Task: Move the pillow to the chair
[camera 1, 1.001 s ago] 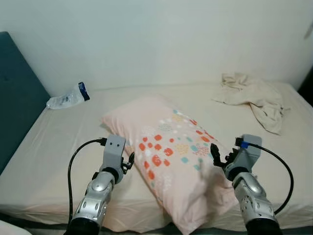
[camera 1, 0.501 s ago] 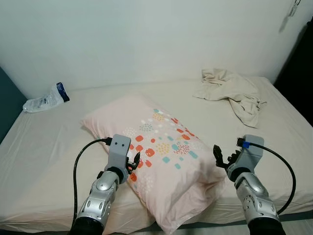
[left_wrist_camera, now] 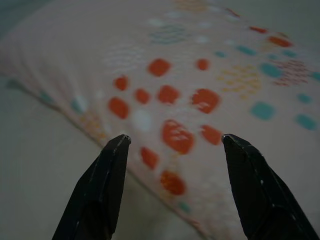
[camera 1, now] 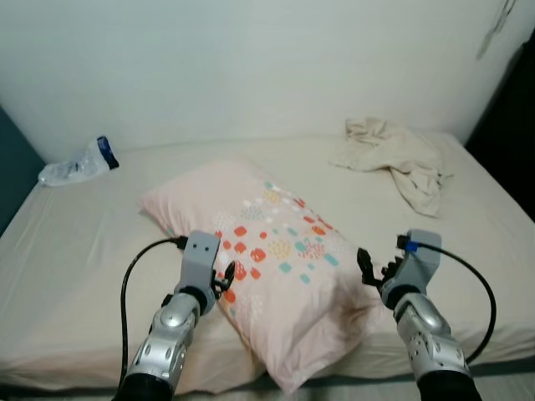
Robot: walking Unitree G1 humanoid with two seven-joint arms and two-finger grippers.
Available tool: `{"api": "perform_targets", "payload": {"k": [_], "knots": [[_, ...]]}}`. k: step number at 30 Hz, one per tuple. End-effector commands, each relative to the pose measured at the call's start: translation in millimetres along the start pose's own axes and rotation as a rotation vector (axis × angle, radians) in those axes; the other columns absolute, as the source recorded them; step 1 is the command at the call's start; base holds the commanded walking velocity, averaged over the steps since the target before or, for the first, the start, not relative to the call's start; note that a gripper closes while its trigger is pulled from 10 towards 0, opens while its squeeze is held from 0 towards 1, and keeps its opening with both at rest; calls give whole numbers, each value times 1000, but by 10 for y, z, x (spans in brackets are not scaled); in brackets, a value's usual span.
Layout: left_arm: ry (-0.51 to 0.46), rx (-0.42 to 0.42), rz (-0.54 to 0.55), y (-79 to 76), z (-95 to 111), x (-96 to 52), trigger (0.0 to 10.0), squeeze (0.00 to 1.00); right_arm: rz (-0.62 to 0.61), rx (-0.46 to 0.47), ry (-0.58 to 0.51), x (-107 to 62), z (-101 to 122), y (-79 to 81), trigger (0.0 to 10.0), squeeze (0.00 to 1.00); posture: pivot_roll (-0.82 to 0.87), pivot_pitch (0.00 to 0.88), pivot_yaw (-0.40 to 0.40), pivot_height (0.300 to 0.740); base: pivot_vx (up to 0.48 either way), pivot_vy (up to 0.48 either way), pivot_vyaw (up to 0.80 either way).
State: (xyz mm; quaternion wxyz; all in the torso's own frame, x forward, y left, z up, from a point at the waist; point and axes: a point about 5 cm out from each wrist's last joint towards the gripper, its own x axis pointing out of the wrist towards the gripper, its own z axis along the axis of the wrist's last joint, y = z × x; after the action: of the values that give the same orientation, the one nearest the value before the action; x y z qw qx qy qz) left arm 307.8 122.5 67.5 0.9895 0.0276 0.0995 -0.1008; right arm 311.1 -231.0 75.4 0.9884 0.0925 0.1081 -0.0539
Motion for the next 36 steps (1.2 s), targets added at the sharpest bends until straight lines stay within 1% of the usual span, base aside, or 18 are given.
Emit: {"api": "perform_targets", "payload": {"k": [1,8,14,18,23,24,26,32,36], "knots": [[21,4,4,23,-38,-6,10000,0,-8,4,19,-9,-43,-5,10000,0,-124,122,93,740,0,0,0],[21,4,5,28,-37,-10,10000,0,-8,12,25,-9,-49,5,10000,0,-122,123,93,740,0,0,0],[17,2,8,34,-29,-12,10000,0,32,10,28,8,-32,74,10000,0,-119,124,92,715,0,0,0],[-5,1,19,57,18,5,10000,0,94,16,-9,19,40,168,10000,0,-121,125,93,690,0,0,0],[-9,-2,24,78,44,23,10000,0,174,20,-49,15,126,288,10000,0,-122,126,94,665,0,0,0],[-9,-2,24,78,44,23,10000,0,174,20,-49,15,126,288,10000,0,-122,126,94,665,0,0,0],[-12,-3,26,87,55,29,10000,0,223,23,-65,9,154,352,10000,0,-121,128,95,650,0,0,0],[-12,-15,24,89,60,34,10000,0,236,48,-66,29,159,377,10000,0,-120,131,98,615,0,0,0],[-18,-22,31,101,79,47,10000,0,228,66,-78,60,181,375,10000,0,-118,132,97,601,0,0,0]]}}
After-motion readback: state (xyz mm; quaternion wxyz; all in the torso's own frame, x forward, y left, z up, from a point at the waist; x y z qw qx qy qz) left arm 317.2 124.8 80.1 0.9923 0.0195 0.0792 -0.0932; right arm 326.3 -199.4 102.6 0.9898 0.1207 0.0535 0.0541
